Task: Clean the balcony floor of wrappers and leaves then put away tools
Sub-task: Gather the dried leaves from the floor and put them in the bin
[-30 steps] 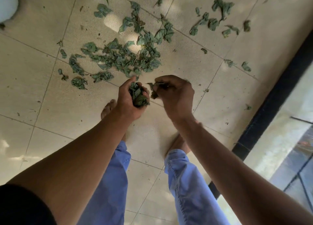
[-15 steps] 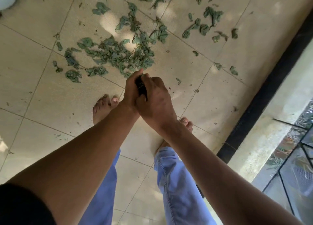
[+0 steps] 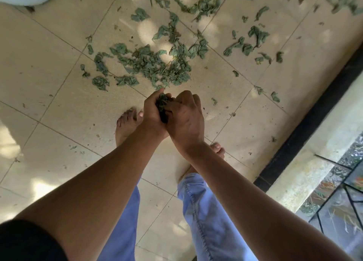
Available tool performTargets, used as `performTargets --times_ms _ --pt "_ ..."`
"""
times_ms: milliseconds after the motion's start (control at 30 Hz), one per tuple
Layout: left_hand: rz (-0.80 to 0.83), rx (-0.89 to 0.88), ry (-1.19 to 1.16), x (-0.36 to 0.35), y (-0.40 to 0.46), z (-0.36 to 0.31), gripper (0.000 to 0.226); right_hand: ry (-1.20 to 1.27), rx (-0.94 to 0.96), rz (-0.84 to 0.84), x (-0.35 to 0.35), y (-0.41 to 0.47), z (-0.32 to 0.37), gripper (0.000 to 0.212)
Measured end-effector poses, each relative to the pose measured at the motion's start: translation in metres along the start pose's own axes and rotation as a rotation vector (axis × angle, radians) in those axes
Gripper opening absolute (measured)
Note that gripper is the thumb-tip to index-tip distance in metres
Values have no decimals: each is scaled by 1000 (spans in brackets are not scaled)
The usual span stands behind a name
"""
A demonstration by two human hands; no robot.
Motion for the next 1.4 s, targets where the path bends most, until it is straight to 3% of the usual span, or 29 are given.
performTargets --times_ms 133,367,500,533,567,600,633,667,700,733,767,833,967,1100,1267,1400 --pt "52 -18 -42 14 -10 -14 35 124 73 55 1 15 23 10" --pt "35 -98 -110 42 -19 -50 51 372 143 210 -6 25 59 34" --pt "90 -69 -204 51 -15 -65 61 313 228 94 -14 20 79 38" --pt "42 -115 -177 64 -7 -68 54 264 241 68 -17 19 84 38" --pt "-6 -114 -183 82 3 -71 33 218 247 53 -20 18 89 38" --pt "64 -86 -183 90 7 -75 24 192 251 47 -24 19 94 37" --pt "-71 -202 -20 107 17 -79 44 190 258 45 -26 20 99 36" --pt "-127 -253 -5 111 19 -84 44 211 270 43 -29 23 105 34" --pt "10 -103 -204 110 17 -88 25 253 287 39 -31 26 111 33" --pt "157 -92 -277 104 10 -96 22 305 307 31 -34 30 117 33" --pt "154 -229 -210 99 7 -107 31 353 323 22 -38 36 122 33" --pt "101 -185 -327 103 8 -123 33 389 346 23 -51 51 130 33" --pt "103 -85 -575 151 28 -143 40 183 380 115 -100 92 138 33" --pt "149 -98 -601 185 36 -164 40 -87 471 261 -161 131 146 31" --pt "159 -124 -657 218 34 -175 29 -334 518 311 -204 164 160 64" --pt "113 -133 -662 242 33 -172 33 -375 565 401 -220 160 163 47"
Point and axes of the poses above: each hand's wrist, its own y-axis towards the middle knuckle, its own x-axis out of the back of the hand, z = x × y, the point moved 3 cm from there along y, towards the middle knuckle, and after that the axes turned 1 degree about y, right-handed, at the moved point
